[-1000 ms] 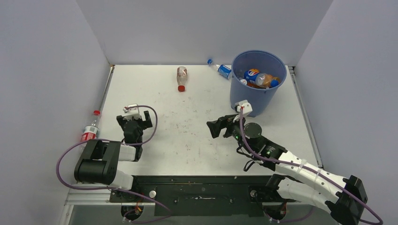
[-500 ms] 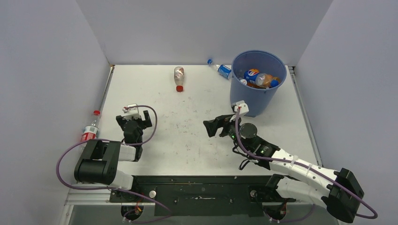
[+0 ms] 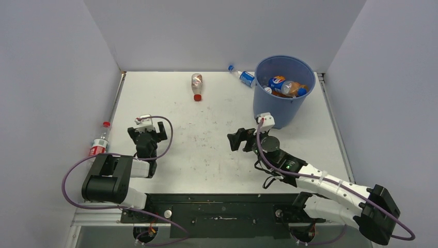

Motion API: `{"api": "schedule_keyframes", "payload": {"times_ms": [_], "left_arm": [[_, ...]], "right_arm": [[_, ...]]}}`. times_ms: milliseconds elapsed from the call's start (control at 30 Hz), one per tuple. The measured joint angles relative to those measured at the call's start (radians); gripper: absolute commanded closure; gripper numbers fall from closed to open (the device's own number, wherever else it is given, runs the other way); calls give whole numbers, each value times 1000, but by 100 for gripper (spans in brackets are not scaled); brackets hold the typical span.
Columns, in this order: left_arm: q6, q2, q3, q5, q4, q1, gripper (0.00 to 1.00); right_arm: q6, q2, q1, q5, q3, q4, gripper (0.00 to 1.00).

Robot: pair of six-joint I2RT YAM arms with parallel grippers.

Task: Put the plastic bottles in the bin
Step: Pick up the plastic bottle from the corner of the board.

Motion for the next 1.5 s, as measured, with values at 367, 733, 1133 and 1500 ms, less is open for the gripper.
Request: {"api": "schedule_keyframes", "payload": {"times_ms": [367, 733, 1133, 1500], "left_arm": [[48, -283, 67, 97, -307, 14, 4], [389, -560, 458, -192, -1040, 56, 4], [571, -500, 251, -227, -1278, 326, 4], [665, -233, 340, -97, -1195, 491, 2]], "right_arm": [[44, 371, 3, 38, 139, 38, 2], [43, 454, 21, 31, 228, 103, 1], [35, 397, 21, -16, 192, 118, 0], [38, 368, 21, -20, 166, 124, 0]]}}
